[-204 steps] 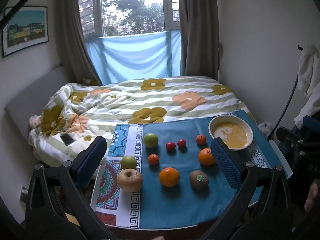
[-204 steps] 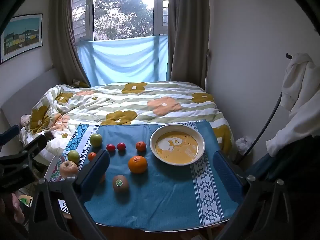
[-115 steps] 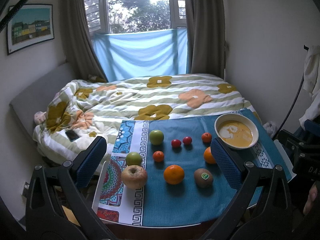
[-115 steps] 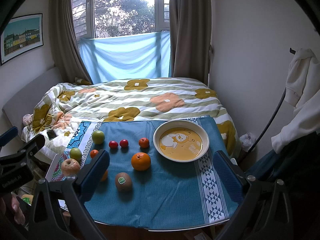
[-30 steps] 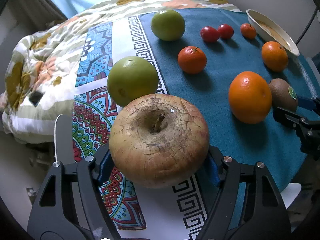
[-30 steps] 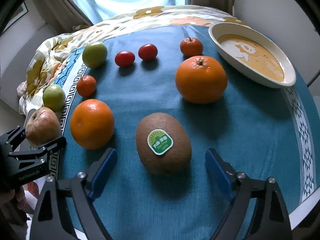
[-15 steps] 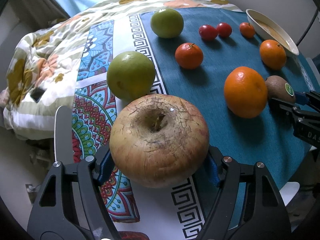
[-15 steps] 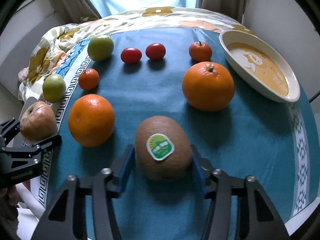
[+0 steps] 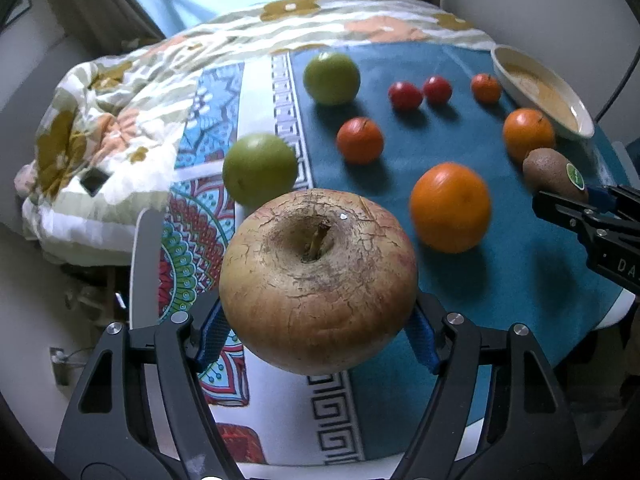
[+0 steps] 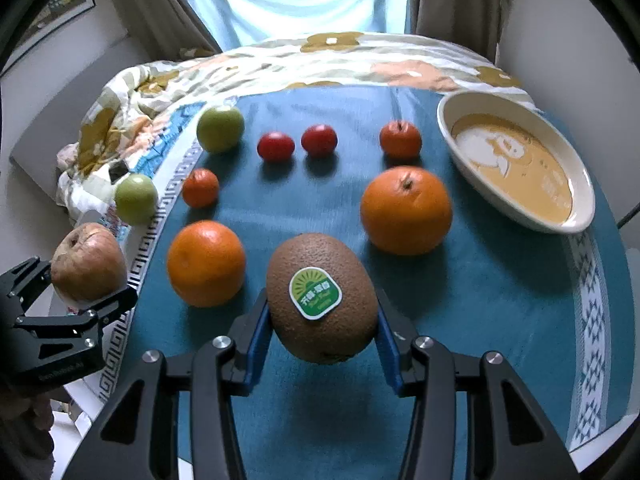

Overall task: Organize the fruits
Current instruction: 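Carry the apple and kiwi over the white bowl with both grippers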

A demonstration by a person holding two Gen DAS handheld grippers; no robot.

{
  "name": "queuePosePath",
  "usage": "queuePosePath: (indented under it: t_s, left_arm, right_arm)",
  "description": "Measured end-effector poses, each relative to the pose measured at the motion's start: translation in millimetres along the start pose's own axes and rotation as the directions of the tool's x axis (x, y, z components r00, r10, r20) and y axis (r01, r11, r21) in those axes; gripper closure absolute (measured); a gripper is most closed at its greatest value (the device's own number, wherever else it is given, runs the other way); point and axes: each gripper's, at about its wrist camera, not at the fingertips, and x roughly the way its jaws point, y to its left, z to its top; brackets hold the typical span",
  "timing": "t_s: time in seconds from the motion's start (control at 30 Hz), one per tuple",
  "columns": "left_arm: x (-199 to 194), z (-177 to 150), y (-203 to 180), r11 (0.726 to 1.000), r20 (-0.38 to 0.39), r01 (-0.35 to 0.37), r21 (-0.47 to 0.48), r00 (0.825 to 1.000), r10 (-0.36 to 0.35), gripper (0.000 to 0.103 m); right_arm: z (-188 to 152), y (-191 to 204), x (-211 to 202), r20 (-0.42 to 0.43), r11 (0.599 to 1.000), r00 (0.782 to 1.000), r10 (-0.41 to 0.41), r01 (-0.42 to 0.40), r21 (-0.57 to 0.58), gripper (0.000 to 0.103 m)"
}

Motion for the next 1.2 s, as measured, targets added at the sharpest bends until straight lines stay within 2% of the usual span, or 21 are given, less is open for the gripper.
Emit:
queuePosePath:
  t_s: [0.43,0.67,0.97,1.2]
  left_arm:
    - [-46.9,50.9,-65.4,0.999,0.125,-0.032,-0.017,0.992,0.033,0.025]
    - [-55.8,89.9,-112.9,1.000,0.188,-0.002,-0.005,0.982,0.003,0.025]
    - [-25.3,150.6,-170.9,0.992,0.203,0.057,0.108,0.976,-0.079,0.025]
    - [18.2,196.2,-212.3,0.966,0.162,0.129,0.225,0.972,-0.168,0.025]
  right_arm:
    - [30.5,-66.4,-61.7,0.094,0.998,0.994,0.050,-0.047,-0.033,0.059]
    - [53.5,-119.4,-85.6,0.127,0.999,0.991,0.029,-0.024,-0.044,0.059]
    - [89.2,-170.4,-89.3,0.167,0.999,0.985,-0.036,0.037,-0.004,0.059]
    - [110.2,-202.8,-76.2,0.157,0.991,0.982,-0.104,0.088,0.100,0.059]
